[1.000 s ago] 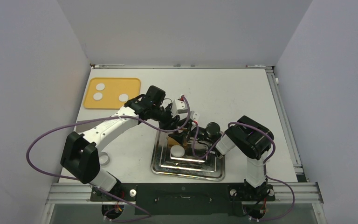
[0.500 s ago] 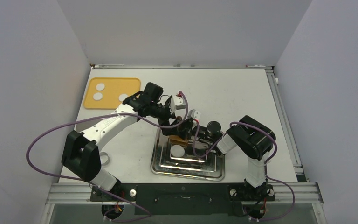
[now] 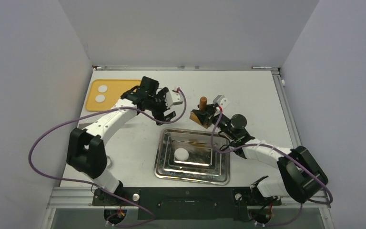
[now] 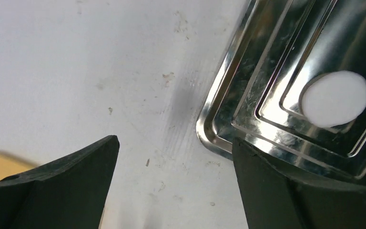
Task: Roll out the dumpling wrappers from the dough
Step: Flatten out the dough on the work surface.
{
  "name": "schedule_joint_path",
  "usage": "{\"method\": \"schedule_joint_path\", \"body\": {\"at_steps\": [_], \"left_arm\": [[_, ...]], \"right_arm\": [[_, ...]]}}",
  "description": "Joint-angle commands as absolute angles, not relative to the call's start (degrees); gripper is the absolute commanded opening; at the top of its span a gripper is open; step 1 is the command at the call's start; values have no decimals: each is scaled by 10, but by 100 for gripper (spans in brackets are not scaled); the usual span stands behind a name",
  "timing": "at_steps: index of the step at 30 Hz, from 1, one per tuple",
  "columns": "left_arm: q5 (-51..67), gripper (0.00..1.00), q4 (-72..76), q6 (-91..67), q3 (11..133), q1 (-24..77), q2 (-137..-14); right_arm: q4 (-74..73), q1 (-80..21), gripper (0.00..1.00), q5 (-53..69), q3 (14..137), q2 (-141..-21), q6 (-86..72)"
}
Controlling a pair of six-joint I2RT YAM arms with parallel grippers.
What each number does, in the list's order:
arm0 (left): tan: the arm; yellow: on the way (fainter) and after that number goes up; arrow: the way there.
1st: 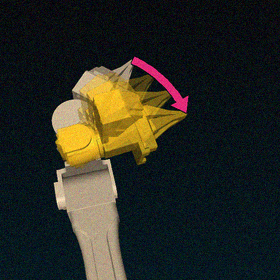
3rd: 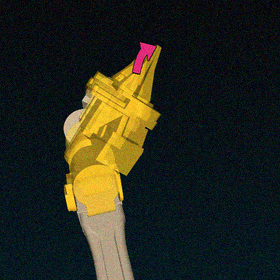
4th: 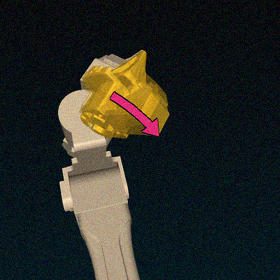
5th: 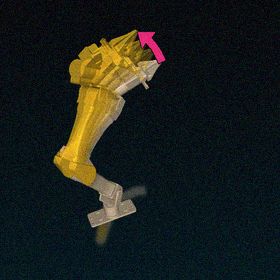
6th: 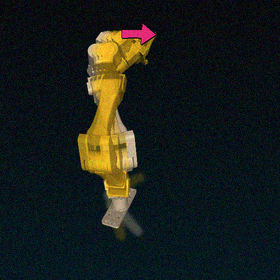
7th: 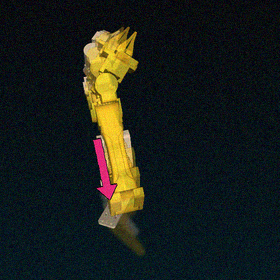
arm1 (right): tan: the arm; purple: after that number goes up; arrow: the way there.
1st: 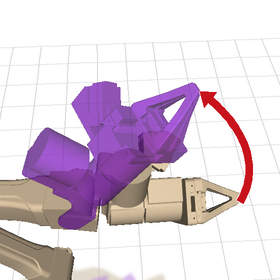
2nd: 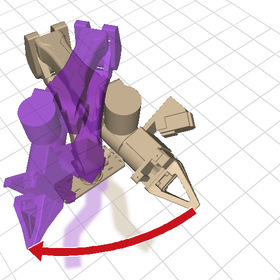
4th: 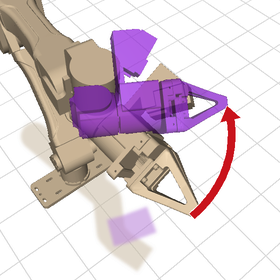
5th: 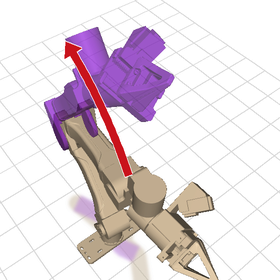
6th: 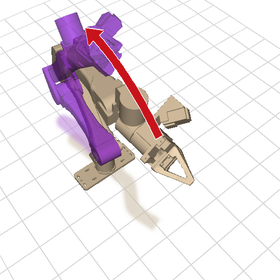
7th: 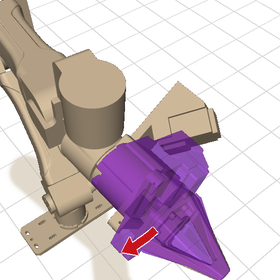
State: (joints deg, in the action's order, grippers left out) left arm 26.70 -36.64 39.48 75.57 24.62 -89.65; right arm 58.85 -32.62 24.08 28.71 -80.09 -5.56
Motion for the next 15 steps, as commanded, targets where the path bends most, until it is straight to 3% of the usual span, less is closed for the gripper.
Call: {"method": "schedule_joint_path", "body": {"at_steps": [1,3,13,15], "left_arm": [[139,77,-385,515,774,304,-994],[114,70,-393,543,789,324,-1030],[112,71,-405,594,813,349,-1140],[100,65,-408,603,803,354,-1155]], "right_arm": [[484,-301,8,168,268,-694,-46],[445,-293,8,149,262,-644,-45],[341,-277,8,100,231,-515,-28],[341,-276,8,98,227,-502,-31]]}}
